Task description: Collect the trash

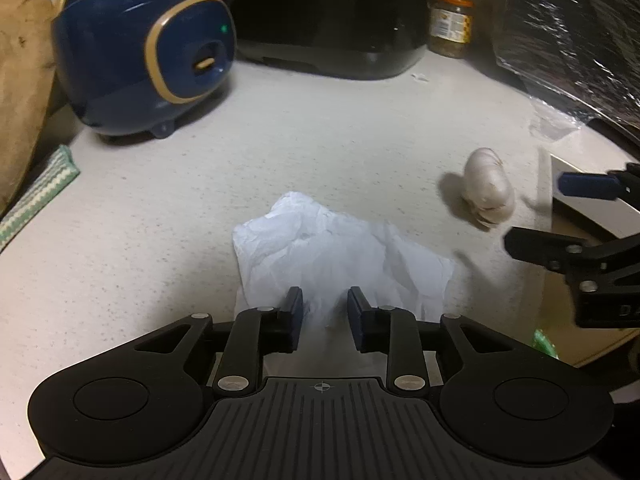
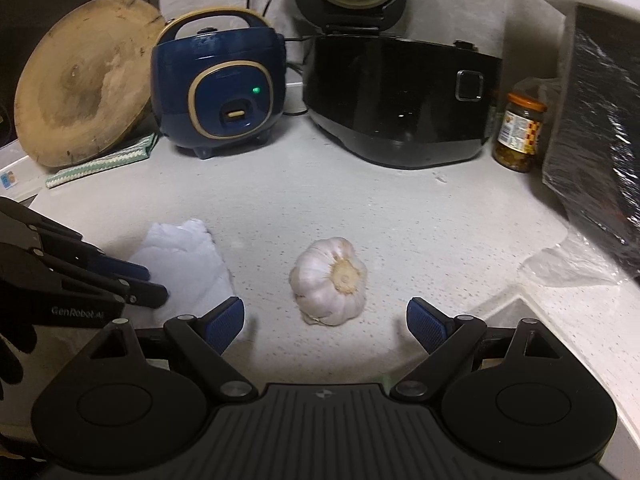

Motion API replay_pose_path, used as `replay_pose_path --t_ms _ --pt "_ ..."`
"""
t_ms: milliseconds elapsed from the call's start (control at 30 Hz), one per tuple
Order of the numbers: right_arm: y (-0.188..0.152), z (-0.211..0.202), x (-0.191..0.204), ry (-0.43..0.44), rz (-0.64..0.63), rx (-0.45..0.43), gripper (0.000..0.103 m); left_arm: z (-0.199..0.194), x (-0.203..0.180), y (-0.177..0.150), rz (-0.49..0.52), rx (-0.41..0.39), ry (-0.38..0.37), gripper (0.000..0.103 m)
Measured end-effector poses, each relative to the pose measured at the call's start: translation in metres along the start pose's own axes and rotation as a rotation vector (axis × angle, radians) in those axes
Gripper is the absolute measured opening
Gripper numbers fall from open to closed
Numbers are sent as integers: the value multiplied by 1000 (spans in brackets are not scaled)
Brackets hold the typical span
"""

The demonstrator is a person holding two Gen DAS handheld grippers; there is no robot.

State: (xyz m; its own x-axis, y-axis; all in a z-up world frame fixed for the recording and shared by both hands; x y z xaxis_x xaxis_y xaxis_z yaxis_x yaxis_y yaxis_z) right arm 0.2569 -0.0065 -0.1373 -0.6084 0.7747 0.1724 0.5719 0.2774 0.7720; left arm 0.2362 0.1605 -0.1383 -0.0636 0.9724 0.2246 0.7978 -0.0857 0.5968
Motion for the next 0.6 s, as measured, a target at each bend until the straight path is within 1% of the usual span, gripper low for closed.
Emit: replay_pose_path --t_ms 100,133,200,267,300,333,400,433,467,500,533,600 --pt "-4 -3 -5 -11 21 0 89 0 -1 2 -1 0 5 31" --pt "-5 -3 -5 -12 26 1 89 0 -1 2 -3 1 6 30" --pt "-7 -3 -6 -12 33 5 89 0 0 2 -21 6 -6 29" --pt "-8 -3 -4 -10 35 7 89 0 0 2 -33 5 -29 34" --pt "-8 -3 -3 -8 33 6 89 -1 -1 1 -21 -6 -49 41" --pt "-8 -3 -2 -7 31 5 89 -1 -4 0 -5 -21 -62 46" --pt "-7 -3 -1 -3 27 3 89 -3 -6 -3 11 -57 -60 46" --pt "-7 -2 0 -1 26 3 89 -3 -7 -4 2 -76 -57 44" --pt "-7 -1 1 0 26 5 89 -3 -6 -4 -5 -94 -54 38" --pt "-8 0 2 1 28 7 89 -2 -4 -3 -15 -108 -44 20" --pt "-8 1 3 3 29 9 89 -1 -1 -3 -36 -110 -38 11" --pt "-8 2 5 8 28 12 89 1 7 -2 -101 -100 -60 9"
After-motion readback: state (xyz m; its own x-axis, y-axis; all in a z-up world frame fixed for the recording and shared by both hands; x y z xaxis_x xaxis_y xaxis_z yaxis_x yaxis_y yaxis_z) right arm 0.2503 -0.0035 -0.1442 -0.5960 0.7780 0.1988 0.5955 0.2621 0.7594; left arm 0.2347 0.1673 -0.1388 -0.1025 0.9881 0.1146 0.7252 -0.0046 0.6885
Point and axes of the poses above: each gripper's, at about its wrist camera, not at the fingertips, and z roughly the way its jaws point, x to its left, y to its top, the point moved 9 cm from there along z, roughly the way its jaws point, and after that the axes turned 13 degrees about y, right-handed, at the moved point
